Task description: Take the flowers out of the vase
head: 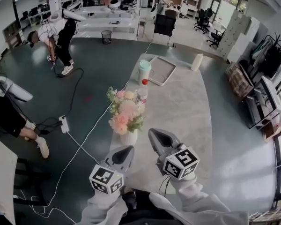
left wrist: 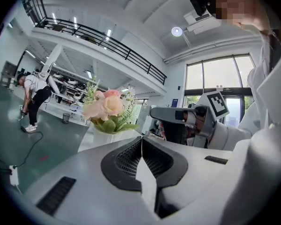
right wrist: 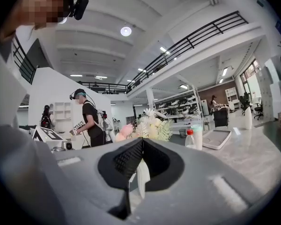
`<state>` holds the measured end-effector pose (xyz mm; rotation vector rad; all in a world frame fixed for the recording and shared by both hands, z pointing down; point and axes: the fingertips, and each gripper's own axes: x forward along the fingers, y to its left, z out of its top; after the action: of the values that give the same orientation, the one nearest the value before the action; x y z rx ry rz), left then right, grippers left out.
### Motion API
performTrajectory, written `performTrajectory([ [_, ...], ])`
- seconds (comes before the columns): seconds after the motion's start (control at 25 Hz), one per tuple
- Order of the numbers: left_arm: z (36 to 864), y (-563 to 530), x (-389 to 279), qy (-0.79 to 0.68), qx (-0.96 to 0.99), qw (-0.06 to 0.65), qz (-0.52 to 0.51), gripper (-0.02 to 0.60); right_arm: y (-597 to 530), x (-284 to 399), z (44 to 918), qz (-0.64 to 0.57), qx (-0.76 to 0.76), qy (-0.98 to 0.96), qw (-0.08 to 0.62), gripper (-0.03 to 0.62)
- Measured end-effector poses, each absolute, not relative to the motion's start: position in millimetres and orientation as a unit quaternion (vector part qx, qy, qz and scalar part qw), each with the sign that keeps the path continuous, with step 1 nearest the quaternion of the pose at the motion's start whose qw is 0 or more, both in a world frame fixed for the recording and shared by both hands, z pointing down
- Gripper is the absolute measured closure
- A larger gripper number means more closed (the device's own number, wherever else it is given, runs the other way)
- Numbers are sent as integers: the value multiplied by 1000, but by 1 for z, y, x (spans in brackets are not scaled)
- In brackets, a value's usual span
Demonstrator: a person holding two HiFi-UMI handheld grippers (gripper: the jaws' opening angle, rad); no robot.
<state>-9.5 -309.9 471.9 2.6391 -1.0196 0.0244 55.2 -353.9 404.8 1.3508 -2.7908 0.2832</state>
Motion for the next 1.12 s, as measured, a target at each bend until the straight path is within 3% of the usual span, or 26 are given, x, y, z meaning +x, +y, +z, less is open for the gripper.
performTrajectory([
  [0.24, 469, -320, -6, -369, 916, 159, 2, 577, -358, 46, 415, 117, 406, -906, 19, 592],
  [0.32, 471, -321, -6, -373, 914, 161, 2, 577, -359, 41, 419, 121, 392, -911, 26, 484],
  [0.76, 487, -330, -28, -405, 897, 176, 6, 577, -375, 31, 431, 120, 384, -915, 37, 158],
  [0.88, 489, -332, -33, -411, 894, 178, 8, 577, -378, 29, 434, 115, 384, -915, 41, 123],
  [1.12, 500, -338, -44, -422, 887, 185, 13, 577, -385, 22, 449, 106, 367, -922, 66, 121],
])
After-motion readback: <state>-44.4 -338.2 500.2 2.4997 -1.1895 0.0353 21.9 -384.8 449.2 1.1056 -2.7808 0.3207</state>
